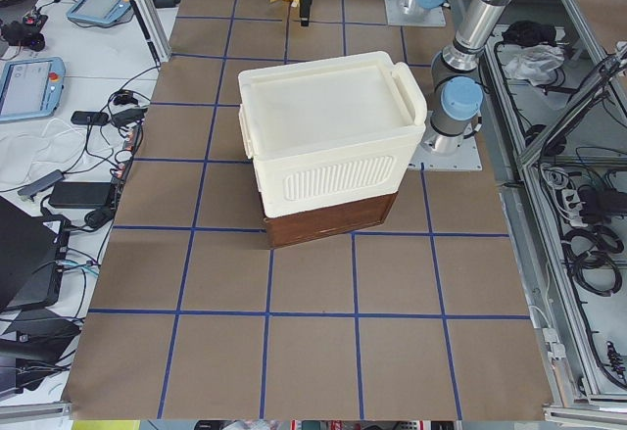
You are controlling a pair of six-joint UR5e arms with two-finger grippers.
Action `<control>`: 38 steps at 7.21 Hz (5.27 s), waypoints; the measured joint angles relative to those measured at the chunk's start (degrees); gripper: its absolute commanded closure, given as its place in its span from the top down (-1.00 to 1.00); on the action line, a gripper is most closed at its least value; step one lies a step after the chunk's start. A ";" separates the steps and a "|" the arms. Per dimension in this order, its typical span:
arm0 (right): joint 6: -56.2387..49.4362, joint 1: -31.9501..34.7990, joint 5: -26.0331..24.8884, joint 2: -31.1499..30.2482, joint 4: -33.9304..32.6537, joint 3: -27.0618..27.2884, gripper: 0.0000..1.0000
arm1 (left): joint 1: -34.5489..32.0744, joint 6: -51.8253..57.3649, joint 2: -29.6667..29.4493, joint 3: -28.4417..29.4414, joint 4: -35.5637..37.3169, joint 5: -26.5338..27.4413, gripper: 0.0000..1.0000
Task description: Pull drawer sideways
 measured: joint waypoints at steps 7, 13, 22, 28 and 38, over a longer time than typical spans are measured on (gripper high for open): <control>-0.02 0.00 0.00 0.00 0.00 0.00 1.00 | 0.02 -0.01 -0.18 -0.01 0.03 -0.10 1.00; 0.01 0.00 -0.02 0.01 0.00 0.00 1.00 | -1.69 -0.88 -4.54 -2.74 1.05 7.35 1.00; 0.01 0.00 0.00 0.00 0.00 0.00 1.00 | -13.52 -24.91 -23.60 -9.98 -6.52 56.29 1.00; 0.01 0.00 0.00 0.00 0.00 0.00 1.00 | -8.21 -43.15 -27.57 -14.92 -11.80 69.25 1.00; 0.00 0.00 -0.02 0.00 0.00 0.00 1.00 | -1.66 -49.03 -29.20 -19.18 -13.52 82.11 -0.24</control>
